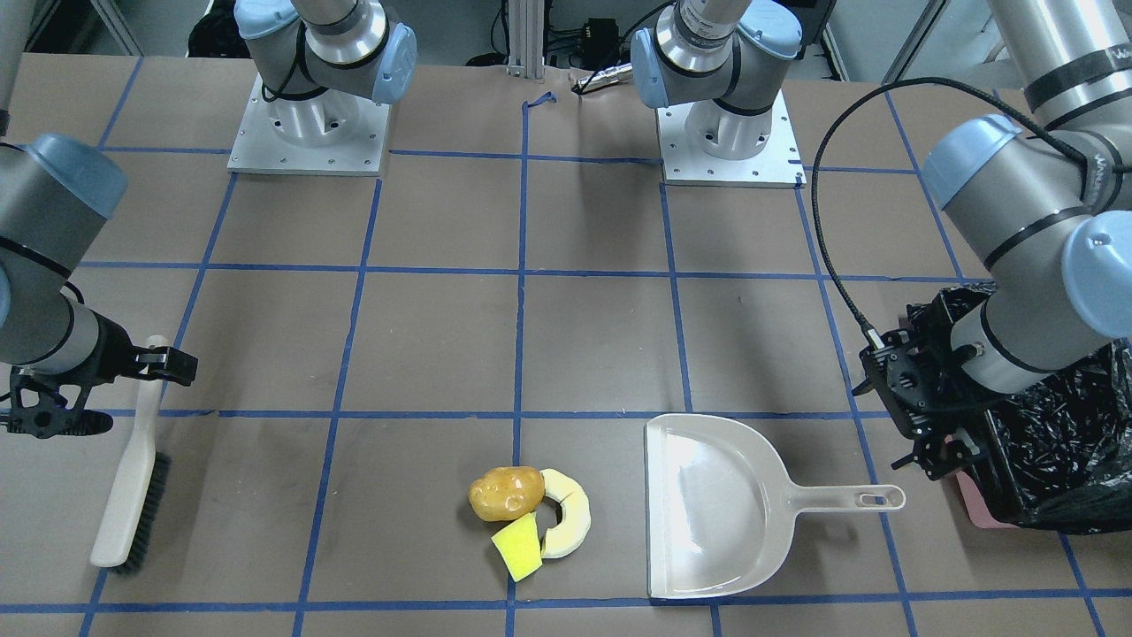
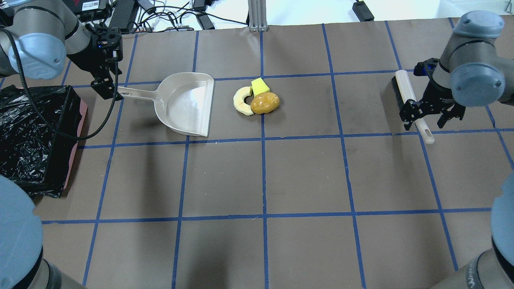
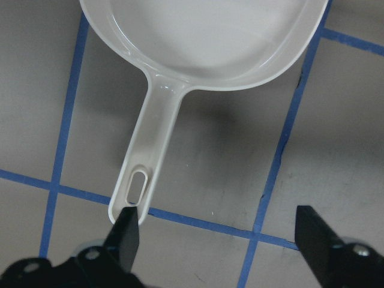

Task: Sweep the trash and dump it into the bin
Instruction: 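Close the left gripper on the dustpan handle while the right grasps the brush, then lift the white brush with the right gripper and move it behind the trash pile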

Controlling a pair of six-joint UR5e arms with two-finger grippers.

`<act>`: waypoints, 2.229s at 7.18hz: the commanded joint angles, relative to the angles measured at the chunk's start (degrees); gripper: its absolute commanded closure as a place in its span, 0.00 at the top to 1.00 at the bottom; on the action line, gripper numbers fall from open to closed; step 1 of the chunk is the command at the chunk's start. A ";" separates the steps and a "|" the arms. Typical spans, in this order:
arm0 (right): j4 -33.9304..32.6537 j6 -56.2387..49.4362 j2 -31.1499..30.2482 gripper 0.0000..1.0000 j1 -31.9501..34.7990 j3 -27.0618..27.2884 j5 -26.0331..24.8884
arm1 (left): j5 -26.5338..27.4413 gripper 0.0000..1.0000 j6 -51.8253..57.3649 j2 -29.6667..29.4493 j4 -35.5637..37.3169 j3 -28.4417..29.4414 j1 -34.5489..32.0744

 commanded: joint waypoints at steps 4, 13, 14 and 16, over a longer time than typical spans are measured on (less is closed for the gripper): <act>0.03 -0.98 -0.14 0.66 -0.71 1.12 0.01 | -1.49 1.00 0.31 -5.60 4.20 1.56 -1.80; 8.11 4.87 -3.75 0.05 8.65 -5.64 -5.67 | -0.61 1.00 4.17 -9.74 5.41 0.69 -2.15; 8.99 8.56 -3.92 0.05 13.39 -5.83 -5.79 | -0.61 1.00 4.26 -9.83 5.51 0.43 -2.24; 9.26 18.24 -2.79 0.04 20.27 -6.88 -5.70 | -0.61 1.00 4.00 -11.58 6.47 0.34 -2.15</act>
